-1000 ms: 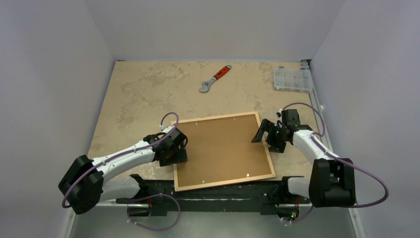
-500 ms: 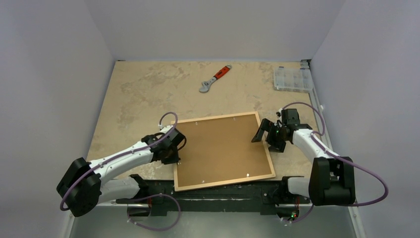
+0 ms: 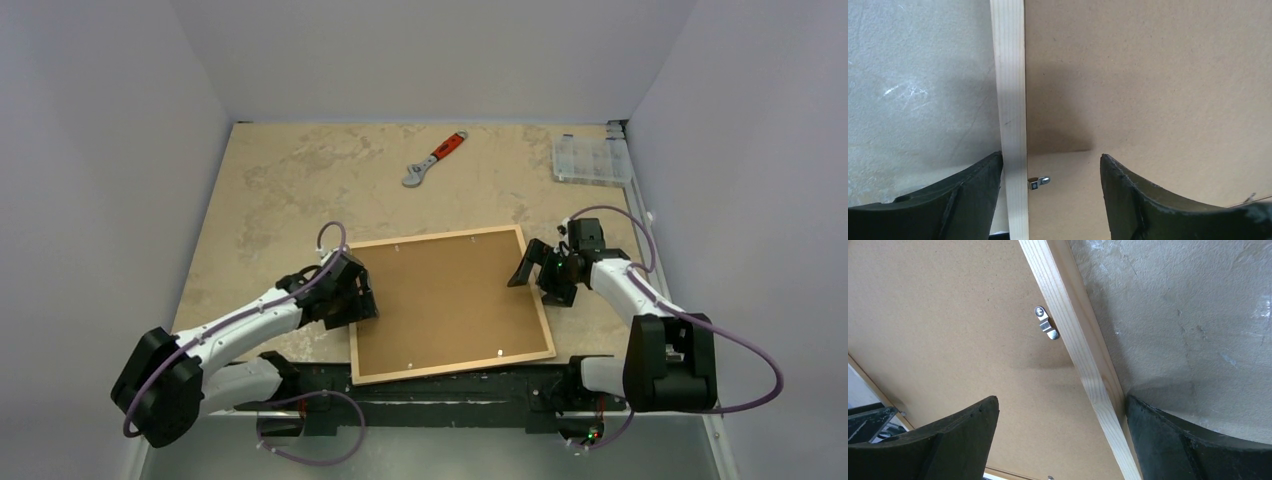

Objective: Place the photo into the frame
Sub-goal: Install the photo frame at the center of the board.

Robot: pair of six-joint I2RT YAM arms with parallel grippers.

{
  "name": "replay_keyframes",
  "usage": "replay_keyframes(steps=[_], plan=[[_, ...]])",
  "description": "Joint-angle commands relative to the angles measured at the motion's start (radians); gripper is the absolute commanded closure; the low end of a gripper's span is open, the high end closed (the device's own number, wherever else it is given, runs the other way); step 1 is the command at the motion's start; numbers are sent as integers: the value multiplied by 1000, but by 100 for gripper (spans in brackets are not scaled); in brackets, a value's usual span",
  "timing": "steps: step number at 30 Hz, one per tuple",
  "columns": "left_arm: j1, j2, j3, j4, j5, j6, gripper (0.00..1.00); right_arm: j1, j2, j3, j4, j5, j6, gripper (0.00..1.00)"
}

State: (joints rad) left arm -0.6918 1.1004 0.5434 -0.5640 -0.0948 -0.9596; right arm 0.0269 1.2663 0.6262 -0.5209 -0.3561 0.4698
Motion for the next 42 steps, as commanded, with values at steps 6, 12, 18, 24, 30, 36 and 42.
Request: replay_keyframes(steps=[6, 12, 18, 24, 30, 36, 42], plan=[[131, 88, 73, 165, 157, 40, 31, 41, 31, 1, 77, -71, 12, 6], [141, 117, 180, 24, 42, 18, 29, 205, 57, 33, 93, 10, 47, 6], [139, 96, 204, -89, -49, -28, 27, 212, 40, 101, 27, 210, -16, 5], [140, 52, 203, -180, -113, -10, 27, 212, 64, 185, 8, 382, -40, 4], [140, 52, 192, -152, -100, -1, 27, 212, 151, 238, 17, 420, -38, 6], [139, 102, 186, -105, -63, 16, 27, 217, 190, 227, 55, 410, -32, 11], [140, 138, 184, -75, -36, 24, 28, 230, 223, 210, 74, 434, -43, 19]])
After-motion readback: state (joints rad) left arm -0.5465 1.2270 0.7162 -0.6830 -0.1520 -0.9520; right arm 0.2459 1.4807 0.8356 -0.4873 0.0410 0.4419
